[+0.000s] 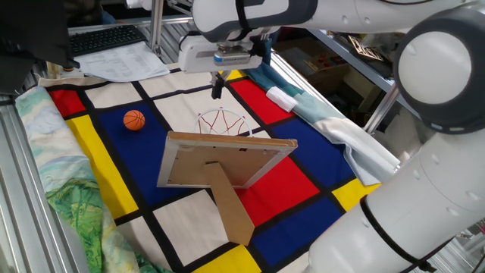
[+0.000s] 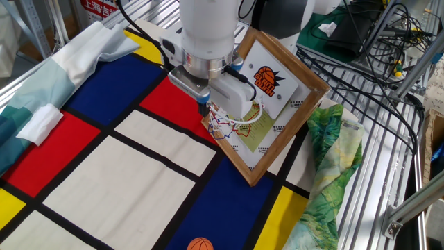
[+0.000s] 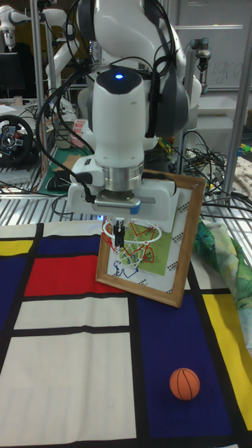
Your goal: Grab a basketball, release it and shoot it into the basket
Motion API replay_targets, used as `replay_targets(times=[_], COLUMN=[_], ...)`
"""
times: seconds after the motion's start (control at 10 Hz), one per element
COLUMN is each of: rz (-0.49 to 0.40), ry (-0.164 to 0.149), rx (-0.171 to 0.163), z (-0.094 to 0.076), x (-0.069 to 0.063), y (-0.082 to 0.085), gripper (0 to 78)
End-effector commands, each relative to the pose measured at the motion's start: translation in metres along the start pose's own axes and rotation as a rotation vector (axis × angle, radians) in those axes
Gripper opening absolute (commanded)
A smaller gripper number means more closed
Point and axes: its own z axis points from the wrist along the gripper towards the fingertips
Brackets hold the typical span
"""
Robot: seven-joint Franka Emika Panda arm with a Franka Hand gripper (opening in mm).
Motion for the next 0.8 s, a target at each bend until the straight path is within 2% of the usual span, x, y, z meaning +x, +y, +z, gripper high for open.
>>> replay_targets(times=[0.1, 0.4, 0.6, 0.8], rz=[0.026, 0.041, 0.068, 0.06], ry=[0.002, 0.01, 0.018, 0.025], rx=[-0.002, -0.008, -0.008, -0.01], z=[-0.004, -0.008, -0.02, -0.031], x=[-0.007, -0.019, -0.041, -0.056], y=[0.01, 0.023, 0.05, 0.066], gripper=[0.0, 0.0, 0.0, 0.0])
